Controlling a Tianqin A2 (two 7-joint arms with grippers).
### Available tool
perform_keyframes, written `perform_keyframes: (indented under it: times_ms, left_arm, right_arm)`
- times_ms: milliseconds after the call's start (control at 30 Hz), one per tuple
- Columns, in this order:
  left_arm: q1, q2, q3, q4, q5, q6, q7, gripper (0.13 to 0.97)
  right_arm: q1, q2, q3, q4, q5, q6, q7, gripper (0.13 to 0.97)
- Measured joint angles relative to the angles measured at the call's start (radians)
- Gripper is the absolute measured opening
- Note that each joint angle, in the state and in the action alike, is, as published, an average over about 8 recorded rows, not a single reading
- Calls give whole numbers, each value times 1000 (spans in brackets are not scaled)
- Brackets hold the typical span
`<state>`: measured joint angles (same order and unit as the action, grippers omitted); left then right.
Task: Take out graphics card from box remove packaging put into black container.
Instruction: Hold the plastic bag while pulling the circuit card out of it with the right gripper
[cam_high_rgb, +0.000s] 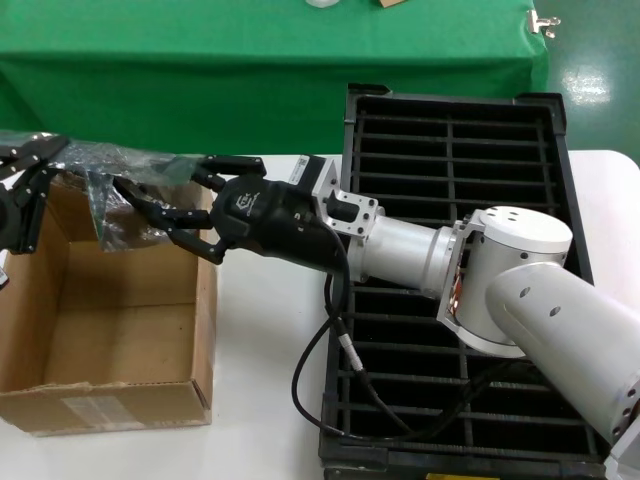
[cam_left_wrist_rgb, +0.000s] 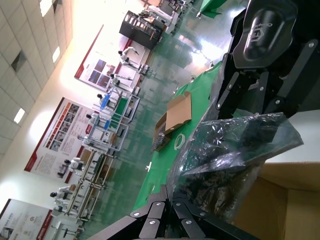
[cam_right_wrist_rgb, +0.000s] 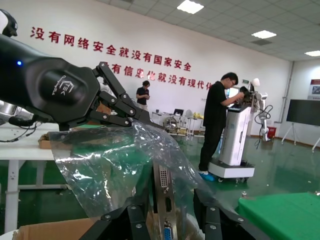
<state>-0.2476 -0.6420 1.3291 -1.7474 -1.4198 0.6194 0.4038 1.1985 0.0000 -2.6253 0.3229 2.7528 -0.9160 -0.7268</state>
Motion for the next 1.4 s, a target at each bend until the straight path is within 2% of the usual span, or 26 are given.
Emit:
perform_keyframes:
  times_ms: [167,433,567,833,1100,1267,1400]
  left_arm:
    - [0,0,0,0,0,0,0,139]
    - [0,0,0,0,0,0,0,139]
    - [0,0,0,0,0,0,0,139]
    - [0,0,0,0,0,0,0,139]
    - [0,0,0,0,0,0,0,139]
    - [0,0,0,0,0,0,0,139]
    - [0,0,0,0,0,0,0,139]
  right_arm:
    - [-4,0,-9,19,0,18,11,341]
    - [-6,0,-21,48,0,45,34,255]
    - [-8,0,-27,64,0,59,47,255]
    - [-12,0,-34,88,0,79,64,188]
    - [-12,0,-19,84,-2,53,56,188]
    - [-23,21,36,117,-59,30,78,188]
    - [-61,82,96,245,-157,55,148,188]
